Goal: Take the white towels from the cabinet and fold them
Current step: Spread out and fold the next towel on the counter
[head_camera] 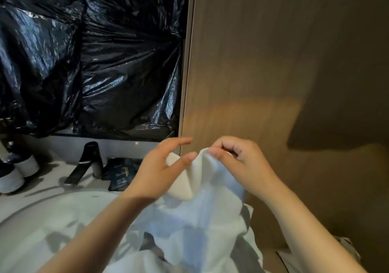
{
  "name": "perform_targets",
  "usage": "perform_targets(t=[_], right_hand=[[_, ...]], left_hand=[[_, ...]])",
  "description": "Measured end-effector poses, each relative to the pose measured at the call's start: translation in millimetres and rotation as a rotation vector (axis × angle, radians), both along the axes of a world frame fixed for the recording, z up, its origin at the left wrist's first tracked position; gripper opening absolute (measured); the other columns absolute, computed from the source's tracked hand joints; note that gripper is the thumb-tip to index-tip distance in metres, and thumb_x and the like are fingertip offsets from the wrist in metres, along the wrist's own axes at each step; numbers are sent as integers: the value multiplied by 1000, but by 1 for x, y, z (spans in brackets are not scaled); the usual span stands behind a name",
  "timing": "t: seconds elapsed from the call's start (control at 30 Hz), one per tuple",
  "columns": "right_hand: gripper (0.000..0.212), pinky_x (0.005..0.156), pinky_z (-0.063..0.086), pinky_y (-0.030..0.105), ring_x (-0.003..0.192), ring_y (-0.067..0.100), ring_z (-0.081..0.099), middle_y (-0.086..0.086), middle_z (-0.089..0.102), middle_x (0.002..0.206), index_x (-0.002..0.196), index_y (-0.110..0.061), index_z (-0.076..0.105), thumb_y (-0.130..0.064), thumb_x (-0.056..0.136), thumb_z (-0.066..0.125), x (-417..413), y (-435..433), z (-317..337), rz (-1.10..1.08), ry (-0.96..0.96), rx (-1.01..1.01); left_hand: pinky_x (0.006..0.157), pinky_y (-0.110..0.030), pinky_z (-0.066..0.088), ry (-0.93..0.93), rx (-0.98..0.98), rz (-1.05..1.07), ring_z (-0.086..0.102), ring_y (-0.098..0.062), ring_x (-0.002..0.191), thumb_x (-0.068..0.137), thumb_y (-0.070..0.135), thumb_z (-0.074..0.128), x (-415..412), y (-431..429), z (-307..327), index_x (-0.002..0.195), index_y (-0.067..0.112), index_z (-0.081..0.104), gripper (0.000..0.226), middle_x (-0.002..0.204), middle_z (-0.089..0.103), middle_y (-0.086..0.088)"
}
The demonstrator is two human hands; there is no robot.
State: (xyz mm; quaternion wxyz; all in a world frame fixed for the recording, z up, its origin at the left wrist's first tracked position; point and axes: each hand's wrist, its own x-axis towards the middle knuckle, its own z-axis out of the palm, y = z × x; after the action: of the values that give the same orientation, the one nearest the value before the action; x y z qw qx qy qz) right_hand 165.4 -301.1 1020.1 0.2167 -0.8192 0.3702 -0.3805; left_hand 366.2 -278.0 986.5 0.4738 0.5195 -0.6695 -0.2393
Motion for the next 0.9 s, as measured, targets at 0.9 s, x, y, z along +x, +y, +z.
perform_targets(t=[0.9], right_hand=[[32, 54, 37, 23, 59, 6, 52, -10, 50, 61, 67, -23, 54, -39, 93, 65, -55, 0, 13, -331, 39, -345]], left_hand=[[54, -26, 40, -52, -233, 378, 52, -6, 57, 91, 34, 59, 32, -22, 3, 68, 28, 55, 24, 65, 57, 12]])
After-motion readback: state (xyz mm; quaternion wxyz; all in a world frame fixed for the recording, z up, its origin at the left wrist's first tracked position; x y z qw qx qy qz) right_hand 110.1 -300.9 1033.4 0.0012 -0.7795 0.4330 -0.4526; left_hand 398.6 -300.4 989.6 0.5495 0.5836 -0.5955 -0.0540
